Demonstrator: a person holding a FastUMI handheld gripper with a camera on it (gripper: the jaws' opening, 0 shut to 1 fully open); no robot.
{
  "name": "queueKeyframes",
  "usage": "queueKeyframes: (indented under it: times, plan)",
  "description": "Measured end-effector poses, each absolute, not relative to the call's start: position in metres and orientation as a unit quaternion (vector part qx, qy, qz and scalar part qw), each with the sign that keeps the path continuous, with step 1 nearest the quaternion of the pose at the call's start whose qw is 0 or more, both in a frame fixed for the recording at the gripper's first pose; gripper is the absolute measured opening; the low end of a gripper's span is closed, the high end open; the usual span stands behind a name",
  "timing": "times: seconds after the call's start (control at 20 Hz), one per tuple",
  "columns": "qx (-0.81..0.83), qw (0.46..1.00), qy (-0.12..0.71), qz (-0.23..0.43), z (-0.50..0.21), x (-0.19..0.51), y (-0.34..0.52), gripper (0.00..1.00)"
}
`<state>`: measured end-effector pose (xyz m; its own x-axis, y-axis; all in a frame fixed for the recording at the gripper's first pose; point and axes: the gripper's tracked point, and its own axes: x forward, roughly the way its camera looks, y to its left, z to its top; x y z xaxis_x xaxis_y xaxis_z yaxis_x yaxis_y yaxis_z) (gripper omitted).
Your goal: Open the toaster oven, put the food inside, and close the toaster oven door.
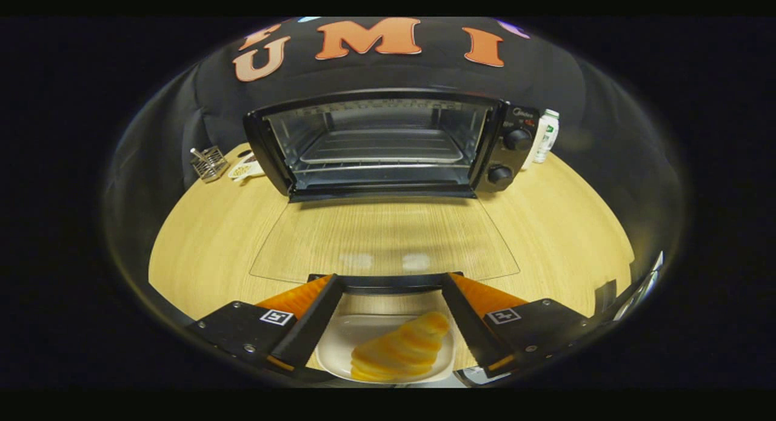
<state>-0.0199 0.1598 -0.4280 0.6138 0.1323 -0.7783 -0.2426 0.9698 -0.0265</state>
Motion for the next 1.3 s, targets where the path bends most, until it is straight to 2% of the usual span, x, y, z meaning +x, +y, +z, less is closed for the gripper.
queueKeyframes:
  times: [0.25, 0.5, 0.7, 1.05, 1.3]
  plan:
    - [-0.078, 0.898, 0.422, 0.101, -0.424, -0.020, 0.157, 1.00]
    - [-0.065, 0.910, 0.401, 0.087, -0.387, -0.024, 0.152, 1.00]
    - [-0.050, 0.914, 0.398, 0.059, -0.374, -0.043, 0.141, 1.00]
    - [-0.036, 0.910, 0.412, 0.015, -0.389, -0.101, 0.129, 1.00]
    - [-0.022, 0.901, 0.432, 0.008, -0.411, -0.129, 0.132, 1.00]
